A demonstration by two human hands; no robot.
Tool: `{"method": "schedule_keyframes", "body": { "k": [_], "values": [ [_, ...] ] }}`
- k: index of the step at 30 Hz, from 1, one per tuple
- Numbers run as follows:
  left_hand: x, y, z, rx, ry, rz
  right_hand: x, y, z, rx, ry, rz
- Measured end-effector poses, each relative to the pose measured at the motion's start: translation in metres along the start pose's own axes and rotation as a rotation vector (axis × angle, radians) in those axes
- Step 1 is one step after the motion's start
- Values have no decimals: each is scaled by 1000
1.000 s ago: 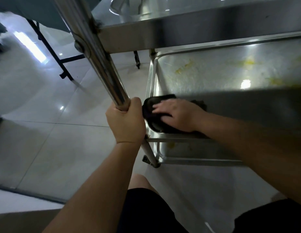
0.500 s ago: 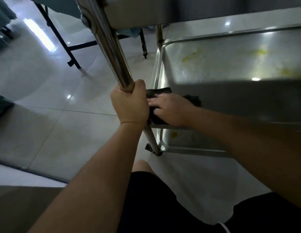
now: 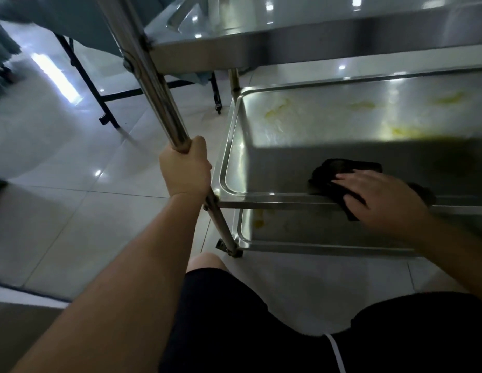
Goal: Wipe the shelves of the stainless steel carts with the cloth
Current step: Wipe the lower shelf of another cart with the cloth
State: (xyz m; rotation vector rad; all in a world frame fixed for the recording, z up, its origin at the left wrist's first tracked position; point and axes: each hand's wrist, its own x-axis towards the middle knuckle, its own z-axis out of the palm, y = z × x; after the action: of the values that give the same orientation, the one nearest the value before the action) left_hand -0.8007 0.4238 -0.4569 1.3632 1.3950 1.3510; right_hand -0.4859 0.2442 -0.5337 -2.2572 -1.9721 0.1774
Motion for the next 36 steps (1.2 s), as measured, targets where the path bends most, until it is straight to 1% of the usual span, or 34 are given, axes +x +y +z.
{"method": "schedule_keyframes", "body": {
  "k": [3, 6, 8, 9, 11, 12, 13, 14, 15, 16, 18, 20, 22, 26, 28, 31, 32, 33, 35, 36],
  "values": [
    [-3, 6, -4, 84, 5, -2, -9, 8, 4, -28, 90, 93],
    [-4, 5, -10, 212, -29, -36, 6, -23, 4, 37, 131, 166],
    [-18, -7, -14, 329, -65, -60, 18, -50, 7, 43, 141, 146],
    [-29, -18, -16, 414, -60, -100, 22, -64, 9, 55, 147, 121],
    [-62, -44, -18, 573, -26, -256, 28, -85, 13, 76, 141, 79],
    [-81, -56, -17, 606, -63, -359, 31, -90, 13, 78, 131, 65],
    [-100, -67, -15, 652, -164, -431, 32, -92, 14, 79, 126, 55],
    [-117, -74, -9, 727, -306, -443, 32, -90, 13, 80, 122, 46],
    [-132, -79, -2, 799, -437, -403, 31, -85, 14, 80, 118, 39],
    [-141, -80, 6, 851, -514, -333, 28, -79, 14, 76, 118, 35],
    [-149, -66, 29, 868, -589, -162, 22, -63, 13, 63, 130, 56],
    [-149, -46, 57, 867, -619, 35, 11, -41, 11, 58, 137, 107],
    [-145, -29, 84, 832, -643, 195, 0, -11, 7, 44, 141, 180],
    [-140, -11, 127, 841, -686, 444, -25, 51, -6, 6, 143, 357],
    [-139, -9, 147, 893, -661, 535, -35, 74, -14, 4, 130, 452],
    [-143, -9, 179, 928, -656, 539, -37, 80, -21, -3, 93, 549],
    [-145, -9, 190, 931, -664, 523, -34, 74, -21, -4, 84, 526],
    [-147, -10, 201, 932, -674, 510, -30, 66, -22, 5, 76, 453],
    [-152, -12, 220, 933, -692, 503, -27, 53, -21, 36, 48, 248],
    [-154, -15, 226, 945, -688, 520, -28, 51, -21, 49, 35, 181]
  ]
}}
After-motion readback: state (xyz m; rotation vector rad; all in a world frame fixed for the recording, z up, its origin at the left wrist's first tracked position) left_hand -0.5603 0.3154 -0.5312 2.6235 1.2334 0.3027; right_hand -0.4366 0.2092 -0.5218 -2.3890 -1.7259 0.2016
